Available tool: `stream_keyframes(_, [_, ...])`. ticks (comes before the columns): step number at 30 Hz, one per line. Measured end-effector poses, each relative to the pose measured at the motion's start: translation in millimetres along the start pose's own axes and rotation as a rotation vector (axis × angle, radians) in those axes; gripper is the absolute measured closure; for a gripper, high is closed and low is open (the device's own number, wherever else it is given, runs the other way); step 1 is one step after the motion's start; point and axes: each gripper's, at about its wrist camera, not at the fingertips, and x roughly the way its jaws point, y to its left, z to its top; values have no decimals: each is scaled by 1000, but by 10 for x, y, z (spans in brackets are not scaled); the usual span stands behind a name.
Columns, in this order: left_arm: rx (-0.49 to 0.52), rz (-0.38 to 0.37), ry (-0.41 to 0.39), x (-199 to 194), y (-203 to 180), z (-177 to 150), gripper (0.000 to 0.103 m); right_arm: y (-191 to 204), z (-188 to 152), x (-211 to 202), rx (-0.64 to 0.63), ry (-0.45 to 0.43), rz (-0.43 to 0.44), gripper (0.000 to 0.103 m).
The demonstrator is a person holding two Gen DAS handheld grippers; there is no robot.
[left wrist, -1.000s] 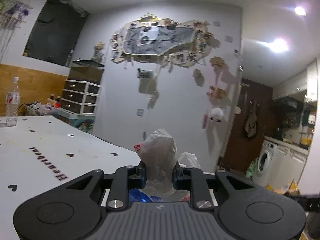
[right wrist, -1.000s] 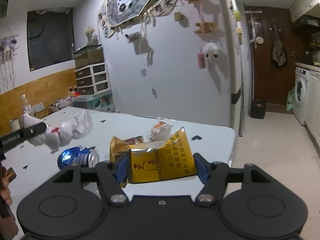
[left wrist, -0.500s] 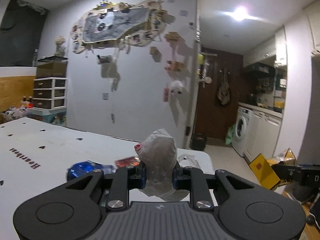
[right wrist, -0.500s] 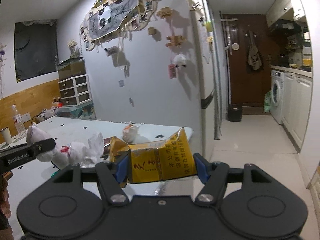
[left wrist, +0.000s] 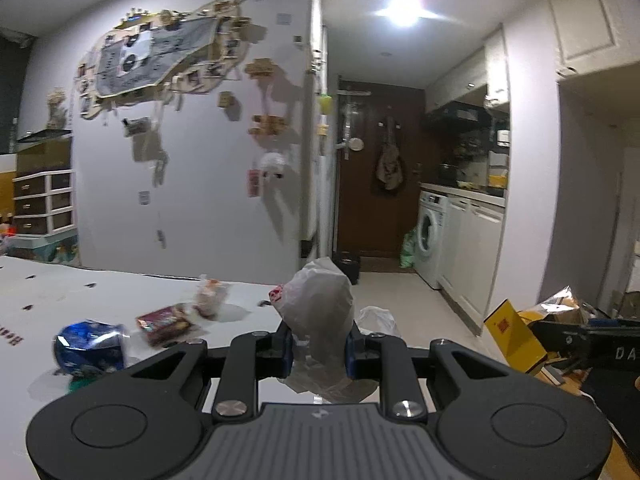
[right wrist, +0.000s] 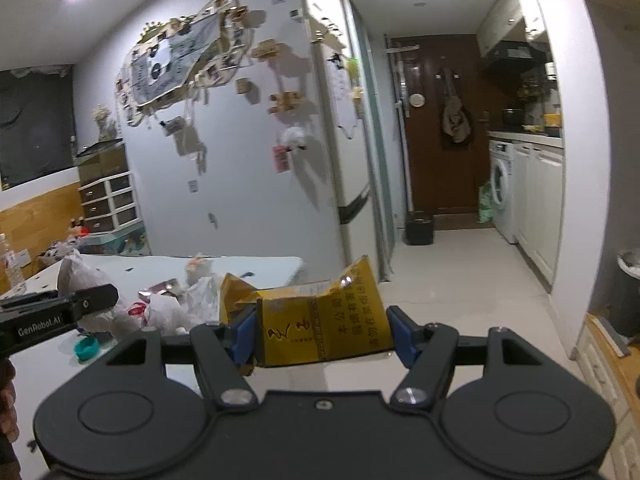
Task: Collect trash
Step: 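Lift both held items and carry them over the yellow bin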
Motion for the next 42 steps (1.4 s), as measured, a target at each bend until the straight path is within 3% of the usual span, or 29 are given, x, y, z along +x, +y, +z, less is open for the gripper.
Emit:
stream_keyframes(9, [21, -110, 111, 279, -606, -269, 78, -548, -368, -61, 59, 46, -84, 35])
stream_keyframes(20, [50, -177, 283, 1016, -1099, -712, 78, -1115, -848, 340, 97, 162, -185, 35])
stream_keyframes(33, [46, -184, 481, 2054, -1276, -1312, 78, -1684, -1548, 1121, 127, 441, -251, 35])
stream_keyframes(42, [-16, -170, 649, 2683, -1218, -1973, 78, -1852, -1988, 1717, 139, 604, -267, 35])
